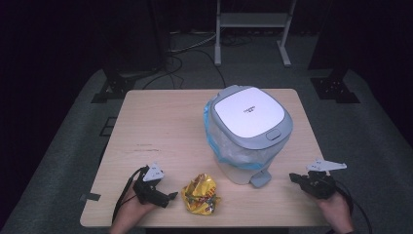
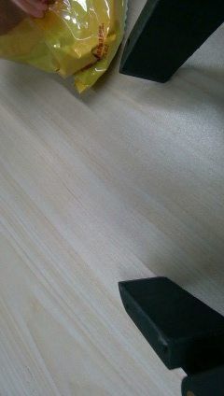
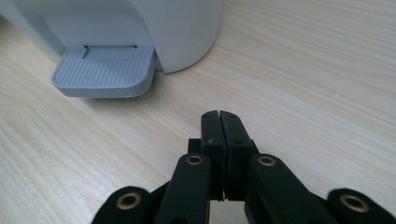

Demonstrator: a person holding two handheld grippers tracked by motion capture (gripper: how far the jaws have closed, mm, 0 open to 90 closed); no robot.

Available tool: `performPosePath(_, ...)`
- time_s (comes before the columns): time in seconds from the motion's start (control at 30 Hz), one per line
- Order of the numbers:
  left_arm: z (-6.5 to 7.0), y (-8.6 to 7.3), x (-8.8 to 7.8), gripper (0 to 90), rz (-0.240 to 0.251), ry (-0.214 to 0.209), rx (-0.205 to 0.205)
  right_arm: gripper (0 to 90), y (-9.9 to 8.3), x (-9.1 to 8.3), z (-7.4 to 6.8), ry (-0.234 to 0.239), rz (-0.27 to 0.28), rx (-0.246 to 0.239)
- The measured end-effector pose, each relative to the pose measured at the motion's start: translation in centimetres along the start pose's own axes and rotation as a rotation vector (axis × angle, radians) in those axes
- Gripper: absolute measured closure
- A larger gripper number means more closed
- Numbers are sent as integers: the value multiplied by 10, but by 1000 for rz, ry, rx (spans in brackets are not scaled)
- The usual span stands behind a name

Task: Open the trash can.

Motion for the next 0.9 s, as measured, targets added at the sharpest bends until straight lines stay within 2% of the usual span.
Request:
performPosePath(0.23, 0, 0, 0, 0, 0, 0, 0, 898, 5, -6, -3, 8, 13, 13)
performPosePath(0.7, 0, 0, 0, 0, 1, 0, -2, 898, 26, -30, -7, 37, 94, 30)
performPosePath(0.9, 0, 0, 0, 0, 1, 0, -3, 897, 34, -39, -9, 49, 122, 18)
Point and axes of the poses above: each handheld gripper's, and its own axes: x roughly forward along the jaws, y roughly out of its top, z roughly to its right, the point moved 5 cm from there along x, roughly forward along the jaws, and after that the axes turned 1 degree about y, right-handed, at the moved point
